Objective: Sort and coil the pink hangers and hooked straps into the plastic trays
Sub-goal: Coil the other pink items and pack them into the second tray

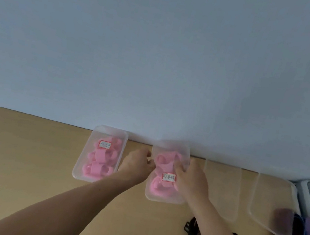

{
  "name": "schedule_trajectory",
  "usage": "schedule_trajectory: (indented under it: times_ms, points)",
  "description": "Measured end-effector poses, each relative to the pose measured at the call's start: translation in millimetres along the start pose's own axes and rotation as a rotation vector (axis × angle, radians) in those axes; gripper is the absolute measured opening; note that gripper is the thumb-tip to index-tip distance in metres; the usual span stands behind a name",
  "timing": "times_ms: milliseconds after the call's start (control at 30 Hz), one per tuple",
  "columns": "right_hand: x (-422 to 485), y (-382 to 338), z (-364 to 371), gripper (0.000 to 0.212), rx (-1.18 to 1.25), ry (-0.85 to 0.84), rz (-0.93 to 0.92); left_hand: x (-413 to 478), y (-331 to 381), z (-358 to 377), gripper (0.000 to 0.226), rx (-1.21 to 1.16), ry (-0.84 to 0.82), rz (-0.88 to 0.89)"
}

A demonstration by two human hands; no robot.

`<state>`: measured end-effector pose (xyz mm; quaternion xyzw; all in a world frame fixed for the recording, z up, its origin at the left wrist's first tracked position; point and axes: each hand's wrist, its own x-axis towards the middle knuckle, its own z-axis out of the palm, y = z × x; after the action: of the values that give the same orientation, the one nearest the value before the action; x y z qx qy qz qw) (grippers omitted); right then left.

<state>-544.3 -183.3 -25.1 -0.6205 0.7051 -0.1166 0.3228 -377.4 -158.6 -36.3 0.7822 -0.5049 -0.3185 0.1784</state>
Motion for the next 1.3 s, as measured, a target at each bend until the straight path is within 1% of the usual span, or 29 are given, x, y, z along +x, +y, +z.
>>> schedule_trajectory:
  times_ms: [167,300,400,500,600,667,700,733,767,833,867,900,933,1000,1067,1133,1300]
  points:
    - [6.6,4.0,-0.8,0.046,-0.172,0.094,-0.04,7.2,4.0,6.0,0.033,-0.019,0.016,-0.019]
    - [8.9,4.6,-4.9,0.041,-0.253,0.177,-0.1,8.7,2.6,7.8,0.018,-0.136,-0.02,-0.061]
    - [17.2,9.3,-5.5,0.026,-0.252,0.127,-0.094,10.7,2.7,7.5,0.006,-0.301,-0.074,-0.15]
    - [23.7,12.8,-7.0,0.018,-0.153,0.101,-0.066,12.3,3.3,4.4,0.007,-0.406,-0.14,-0.209]
    - [24.2,10.4,-5.4,0.014,-0.138,0.08,-0.062,12.7,0.2,3.6,0.009,-0.416,-0.138,-0.23]
    - [22.1,8.4,-1.7,0.011,-0.115,0.067,-0.064,11.1,-1.8,3.9,0.004,-0.341,-0.087,-0.221]
    - [21.1,7.8,0.2,0.01,-0.091,0.063,-0.059,9.4,-2.0,3.7,0.008,-0.277,-0.059,-0.197]
    - [20.4,7.6,2.1,0.009,-0.071,0.061,-0.054,6.7,-1.9,4.1,0.019,-0.184,-0.03,-0.149]
    - [19.8,7.3,4.1,0.008,-0.059,0.06,-0.052,3.4,-1.6,5.9,0.033,-0.06,0.013,-0.069]
    - [19.3,5.7,6.9,0.008,-0.046,0.058,-0.064,-5.1,2.5,11.3,0.056,0.225,0.129,0.17]
    - [18.8,4.4,7.9,0.01,-0.036,0.056,-0.075,-8.9,6.2,15.0,0.06,0.351,0.156,0.29]
    - [18.0,3.2,8.7,0.016,-0.018,0.052,-0.082,-11.4,9.0,19.8,0.062,0.438,0.141,0.379]
    - [17.5,2.3,9.4,0.023,0.007,0.046,-0.082,-12.7,10.5,24.8,0.062,0.501,0.1,0.427]
    - [17.4,2.2,10.8,0.031,0.053,0.036,-0.073,-12.2,7.1,33.4,0.063,0.588,0.028,0.443]
    - [19.3,5.2,12.4,0.027,0.094,0.036,-0.068,-8.9,-0.1,38.0,0.066,0.62,-0.004,0.438]
    - [22.2,8.1,12.2,0.022,0.137,0.03,-0.059,-6.7,-5.7,41.3,0.07,0.615,-0.017,0.444]
    - [24.2,12.3,15.8,0.019,0.225,0.053,-0.061,-2.1,-9.5,47.2,0.077,0.61,0.004,0.439]
